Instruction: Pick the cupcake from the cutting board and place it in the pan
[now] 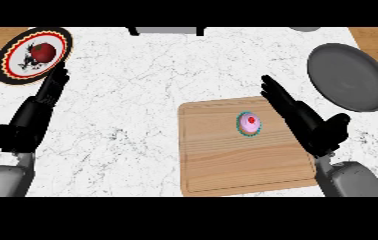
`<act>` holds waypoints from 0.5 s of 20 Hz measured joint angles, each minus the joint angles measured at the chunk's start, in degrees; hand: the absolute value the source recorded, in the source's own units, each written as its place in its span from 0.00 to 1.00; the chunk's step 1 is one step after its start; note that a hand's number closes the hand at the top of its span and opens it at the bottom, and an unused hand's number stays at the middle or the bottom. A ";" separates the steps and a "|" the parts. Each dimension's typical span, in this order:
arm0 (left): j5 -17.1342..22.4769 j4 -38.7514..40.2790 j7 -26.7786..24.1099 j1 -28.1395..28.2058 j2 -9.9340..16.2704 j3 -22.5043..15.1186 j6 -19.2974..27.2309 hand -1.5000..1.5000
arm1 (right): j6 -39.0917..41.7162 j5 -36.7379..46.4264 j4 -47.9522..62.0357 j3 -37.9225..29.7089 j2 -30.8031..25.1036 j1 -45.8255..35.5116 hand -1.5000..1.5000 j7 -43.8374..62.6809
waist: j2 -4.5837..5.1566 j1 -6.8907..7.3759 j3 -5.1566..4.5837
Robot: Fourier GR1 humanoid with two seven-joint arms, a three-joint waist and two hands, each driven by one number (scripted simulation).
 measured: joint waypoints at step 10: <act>1.99 -3.80 -0.97 3.56 -12.84 -6.05 2.55 0.50 | -0.92 0.69 2.96 -11.37 -1.87 -2.96 0.00 -10.15 | -1.05 -1.11 -0.23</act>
